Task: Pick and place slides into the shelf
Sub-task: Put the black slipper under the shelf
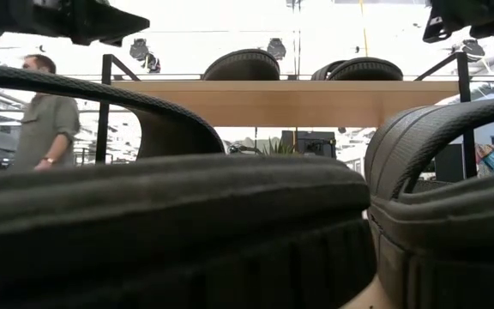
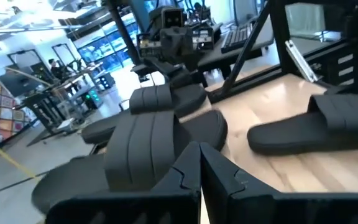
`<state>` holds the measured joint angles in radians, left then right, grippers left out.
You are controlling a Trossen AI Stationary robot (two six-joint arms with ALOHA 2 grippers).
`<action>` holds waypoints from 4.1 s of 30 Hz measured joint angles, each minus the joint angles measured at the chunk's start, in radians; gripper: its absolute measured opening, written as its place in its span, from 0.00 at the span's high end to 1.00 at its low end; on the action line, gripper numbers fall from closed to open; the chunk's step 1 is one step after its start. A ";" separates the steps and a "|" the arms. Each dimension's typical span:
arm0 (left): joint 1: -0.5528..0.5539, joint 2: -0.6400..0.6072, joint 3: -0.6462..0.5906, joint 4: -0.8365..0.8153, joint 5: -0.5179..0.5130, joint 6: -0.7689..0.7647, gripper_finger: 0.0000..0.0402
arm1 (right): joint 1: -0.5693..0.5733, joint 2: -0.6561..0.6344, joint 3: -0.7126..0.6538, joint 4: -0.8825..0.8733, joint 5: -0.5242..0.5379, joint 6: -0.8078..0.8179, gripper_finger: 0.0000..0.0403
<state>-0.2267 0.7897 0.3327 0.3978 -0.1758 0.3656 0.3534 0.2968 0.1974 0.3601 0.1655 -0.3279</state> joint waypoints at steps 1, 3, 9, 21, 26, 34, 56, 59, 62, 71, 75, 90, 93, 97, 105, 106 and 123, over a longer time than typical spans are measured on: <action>-0.008 -0.014 -0.014 -0.005 -0.013 0.001 1.00 | 0.000 0.013 0.000 0.008 0.017 -0.014 1.00; -0.018 -0.044 -0.042 -0.025 -0.037 0.015 1.00 | 0.000 0.037 0.000 0.007 0.019 -0.061 1.00; -0.012 -0.184 -0.130 -0.058 -0.061 0.044 1.00 | 0.000 0.103 0.000 0.064 0.072 -0.104 1.00; -0.012 -0.443 -0.179 -0.228 -0.052 0.014 1.00 | 0.002 0.106 0.001 0.078 0.095 -0.108 1.00; -0.012 -0.443 -0.179 -0.224 -0.034 -0.015 1.00 | 0.002 0.113 0.001 0.079 0.093 -0.111 1.00; -0.012 -0.435 -0.179 -0.223 0.050 -0.026 0.99 | 0.002 0.130 0.001 0.130 0.093 -0.134 1.00; -0.013 -0.435 -0.179 -0.219 0.062 -0.028 0.95 | 0.093 0.300 0.088 0.200 0.150 -0.216 1.00; -0.013 -0.435 -0.179 -0.219 0.062 -0.028 0.95 | 0.162 0.364 0.156 0.125 0.259 -0.220 1.00; -0.013 -0.435 -0.179 -0.219 0.062 -0.028 0.95 | 0.224 0.443 0.216 0.089 0.408 -0.234 1.00; -0.013 -0.435 -0.179 -0.219 0.062 -0.024 0.95 | 0.428 0.777 0.435 0.203 0.745 -0.433 1.00; -0.012 -0.435 -0.179 -0.219 0.062 -0.023 0.95 | 0.490 0.938 0.535 0.197 1.010 -0.448 1.00; -0.012 -0.435 -0.179 -0.219 0.062 -0.021 0.95 | 0.788 1.102 0.725 0.184 1.265 -0.238 1.00; -0.012 -0.435 -0.179 -0.218 0.062 -0.021 0.95 | 0.805 1.150 0.725 0.189 1.277 -0.204 1.00; -0.013 -0.435 -0.179 -0.211 0.062 -0.021 0.95 | 0.815 1.229 0.725 0.214 1.278 -0.152 1.00; -0.012 -0.435 -0.179 -0.210 0.062 -0.021 0.95 | 0.820 1.289 0.724 0.214 1.326 -0.102 1.00; -0.013 -0.435 -0.179 -0.209 0.062 -0.021 0.95 | 0.818 1.288 0.724 0.215 1.326 -0.100 1.00; -0.012 -0.435 -0.179 -0.213 0.062 -0.022 0.95 | 0.701 1.288 0.648 -0.049 0.883 0.395 0.87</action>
<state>-0.2390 0.3550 0.1539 0.1844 -0.1139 0.3439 1.0548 1.5848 0.8455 0.3109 1.0481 0.0672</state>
